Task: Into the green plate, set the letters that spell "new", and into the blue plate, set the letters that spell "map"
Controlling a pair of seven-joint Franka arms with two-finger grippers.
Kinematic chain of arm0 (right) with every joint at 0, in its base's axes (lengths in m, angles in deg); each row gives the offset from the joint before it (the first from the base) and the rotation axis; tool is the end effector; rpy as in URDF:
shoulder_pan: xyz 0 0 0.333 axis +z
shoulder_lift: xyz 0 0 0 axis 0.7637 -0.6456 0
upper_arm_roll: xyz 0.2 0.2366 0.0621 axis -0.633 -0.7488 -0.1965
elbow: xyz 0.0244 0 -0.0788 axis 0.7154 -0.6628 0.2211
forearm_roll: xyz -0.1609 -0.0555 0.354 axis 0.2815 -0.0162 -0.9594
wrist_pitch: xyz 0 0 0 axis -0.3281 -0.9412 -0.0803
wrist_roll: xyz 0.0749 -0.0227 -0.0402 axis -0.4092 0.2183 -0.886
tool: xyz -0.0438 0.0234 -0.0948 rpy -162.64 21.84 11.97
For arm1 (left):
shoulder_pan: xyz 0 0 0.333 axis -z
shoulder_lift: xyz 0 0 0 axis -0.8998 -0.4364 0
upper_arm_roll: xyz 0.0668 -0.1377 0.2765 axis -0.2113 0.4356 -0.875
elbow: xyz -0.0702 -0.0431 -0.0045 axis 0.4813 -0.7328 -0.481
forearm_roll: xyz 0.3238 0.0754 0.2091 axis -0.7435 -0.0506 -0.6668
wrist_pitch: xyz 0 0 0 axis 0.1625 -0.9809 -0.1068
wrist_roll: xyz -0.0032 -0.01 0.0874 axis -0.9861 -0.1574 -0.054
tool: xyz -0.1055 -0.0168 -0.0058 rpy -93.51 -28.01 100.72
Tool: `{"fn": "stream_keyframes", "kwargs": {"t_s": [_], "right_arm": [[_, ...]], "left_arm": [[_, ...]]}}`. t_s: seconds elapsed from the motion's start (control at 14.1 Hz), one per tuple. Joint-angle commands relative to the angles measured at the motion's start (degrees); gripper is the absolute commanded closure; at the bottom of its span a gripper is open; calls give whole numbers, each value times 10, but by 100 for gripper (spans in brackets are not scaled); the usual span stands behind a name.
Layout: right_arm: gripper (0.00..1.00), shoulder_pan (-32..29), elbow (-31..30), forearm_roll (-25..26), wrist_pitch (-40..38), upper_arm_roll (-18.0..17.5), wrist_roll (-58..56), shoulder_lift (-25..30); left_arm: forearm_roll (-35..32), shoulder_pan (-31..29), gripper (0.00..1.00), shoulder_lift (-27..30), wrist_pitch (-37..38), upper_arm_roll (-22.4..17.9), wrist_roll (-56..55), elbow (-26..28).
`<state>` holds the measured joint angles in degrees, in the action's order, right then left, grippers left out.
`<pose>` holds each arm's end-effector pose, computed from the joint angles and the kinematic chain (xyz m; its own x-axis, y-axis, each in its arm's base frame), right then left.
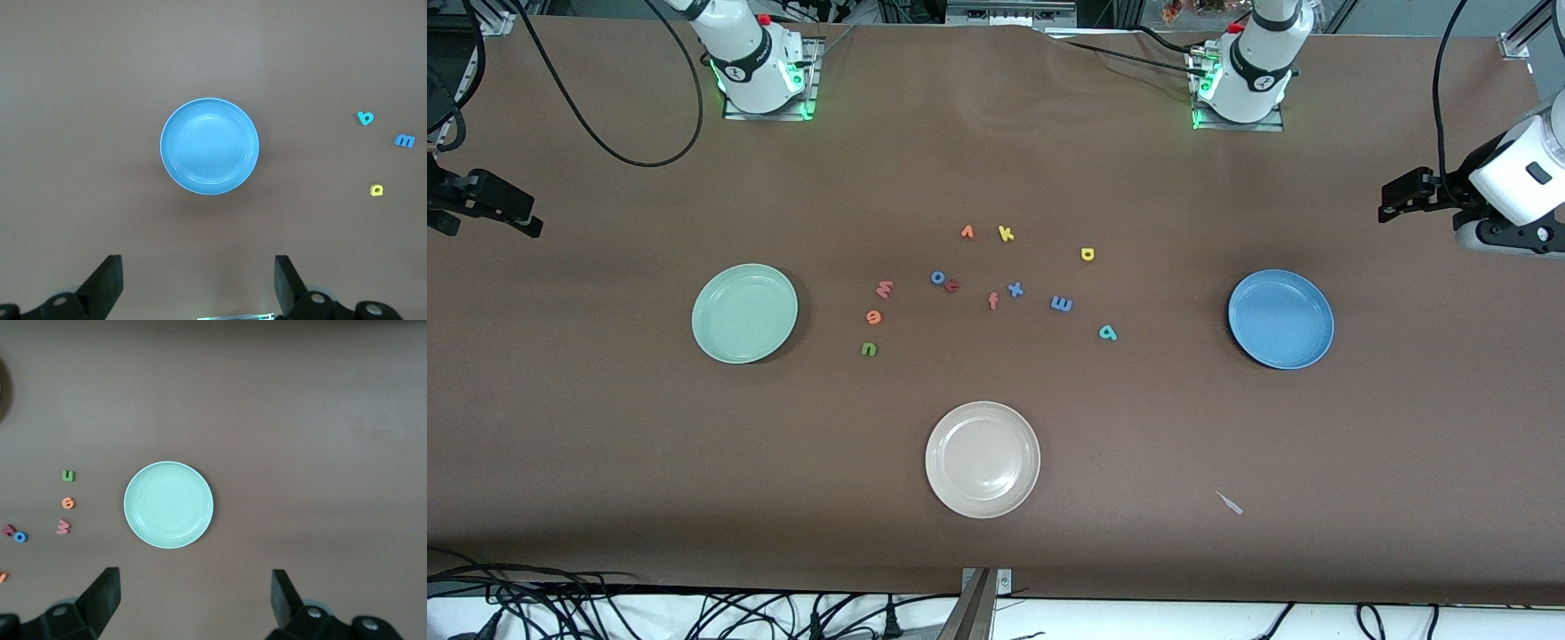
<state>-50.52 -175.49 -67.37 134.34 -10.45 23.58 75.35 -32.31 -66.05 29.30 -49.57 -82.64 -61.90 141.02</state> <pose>0.5740 -0.0339 0.6204 0.9998 -0.0029 0.0207 -0.0032 -0.9998 0.0182 0.5437 0.0107 0.5690 0.9862 -0.0892 -0.1397 -0.0888 -0.9960 0.0091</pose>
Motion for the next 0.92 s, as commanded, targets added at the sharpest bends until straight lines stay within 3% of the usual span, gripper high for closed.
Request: {"fn": "stream_keyframes", "kwargs": {"t_s": [0.0, 0.85], "right_arm": [[0, -3, 19, -2, -7, -4, 5, -7], [0, -3, 18, -1, -28, -4, -4, -8]], "left_arm": [[-12, 3, 0, 2, 8, 0, 14, -4], [-13, 3, 0, 1, 8, 0, 14, -4]]}}
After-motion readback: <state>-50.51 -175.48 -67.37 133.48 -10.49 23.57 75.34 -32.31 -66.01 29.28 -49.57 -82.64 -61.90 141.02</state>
